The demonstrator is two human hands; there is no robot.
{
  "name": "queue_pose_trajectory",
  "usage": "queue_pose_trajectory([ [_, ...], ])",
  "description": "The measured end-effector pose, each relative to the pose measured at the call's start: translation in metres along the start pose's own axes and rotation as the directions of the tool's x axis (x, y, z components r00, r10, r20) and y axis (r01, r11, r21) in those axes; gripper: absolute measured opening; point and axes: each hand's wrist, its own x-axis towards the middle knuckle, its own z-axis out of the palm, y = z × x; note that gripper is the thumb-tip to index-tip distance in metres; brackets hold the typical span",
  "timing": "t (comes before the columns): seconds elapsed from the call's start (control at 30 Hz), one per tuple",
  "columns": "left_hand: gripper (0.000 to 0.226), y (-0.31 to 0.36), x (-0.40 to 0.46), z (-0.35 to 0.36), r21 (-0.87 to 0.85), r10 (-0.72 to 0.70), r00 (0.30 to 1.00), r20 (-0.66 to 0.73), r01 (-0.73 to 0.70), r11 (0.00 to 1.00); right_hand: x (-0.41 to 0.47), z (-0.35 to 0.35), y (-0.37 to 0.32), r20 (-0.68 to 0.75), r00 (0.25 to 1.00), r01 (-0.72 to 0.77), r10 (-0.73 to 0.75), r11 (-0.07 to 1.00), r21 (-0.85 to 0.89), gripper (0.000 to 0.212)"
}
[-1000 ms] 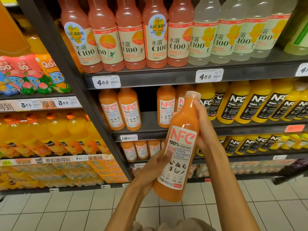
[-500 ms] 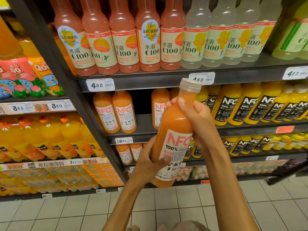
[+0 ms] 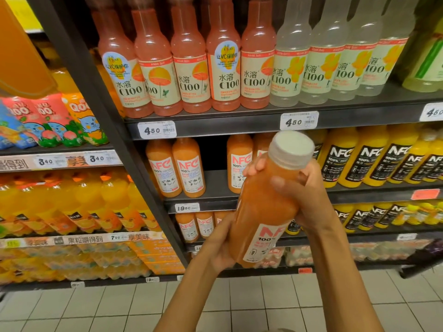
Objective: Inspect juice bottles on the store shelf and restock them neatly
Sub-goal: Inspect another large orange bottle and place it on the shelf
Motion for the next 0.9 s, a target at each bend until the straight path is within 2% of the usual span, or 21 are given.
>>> queue_pose_trajectory([
  [0.07,0.066,0.004,0.003,0.003,-0.063,0.0,0.999,-0.055,-0.004,0.998,0.001,0.004,-0.006,0.079,0.997,0.015,-0.011,0.998,-0.059,0.027],
  [0.17,0.038,0.009,0.008,0.0,-0.045,0.178,0.976,-0.128,-0.185,0.982,-0.002,0.0,-0.016,0.177,0.984,0.03,0.004,0.982,-0.186,0.035],
  [0.23,0.015,0.017,0.007,-0.002,-0.004,0.29,0.945,-0.152,-0.294,0.956,-0.007,-0.004,-0.025,0.226,0.974,0.02,0.035,0.972,-0.235,0.048],
  [0.3,0.039,0.024,0.007,-0.008,0.025,0.367,0.916,-0.162,-0.368,0.93,-0.012,0.003,-0.033,0.266,0.964,0.058,0.017,0.96,-0.273,0.056],
  [0.4,0.016,0.026,0.003,-0.009,0.064,0.428,0.895,-0.127,-0.423,0.904,-0.017,0.012,-0.029,0.39,0.92,0.159,-0.029,0.939,-0.305,0.044],
  [0.43,0.018,0.024,0.001,-0.008,0.069,0.428,0.894,-0.136,-0.422,0.904,-0.015,0.008,-0.027,0.408,0.912,0.149,-0.033,0.955,-0.257,0.041],
  [0.53,0.041,0.012,0.001,-0.006,0.127,0.373,0.916,-0.149,-0.356,0.926,-0.001,-0.009,-0.018,0.297,0.954,0.021,0.028,0.987,-0.16,0.028],
  [0.63,0.043,0.005,-0.005,0.0,0.217,0.306,0.942,-0.139,-0.273,0.937,0.005,-0.009,0.0,0.021,0.998,-0.06,0.062,0.993,-0.1,0.022],
  [0.73,0.044,0.003,-0.011,0.0,0.307,0.293,0.951,-0.102,-0.25,0.918,0.008,-0.006,0.012,-0.231,0.97,-0.093,0.078,0.994,-0.056,0.014],
  [0.9,0.048,0.011,-0.018,0.01,0.382,0.38,0.924,-0.044,-0.336,0.861,0.01,-0.011,0.016,-0.44,0.878,-0.159,0.187,0.982,0.1,0.025],
])
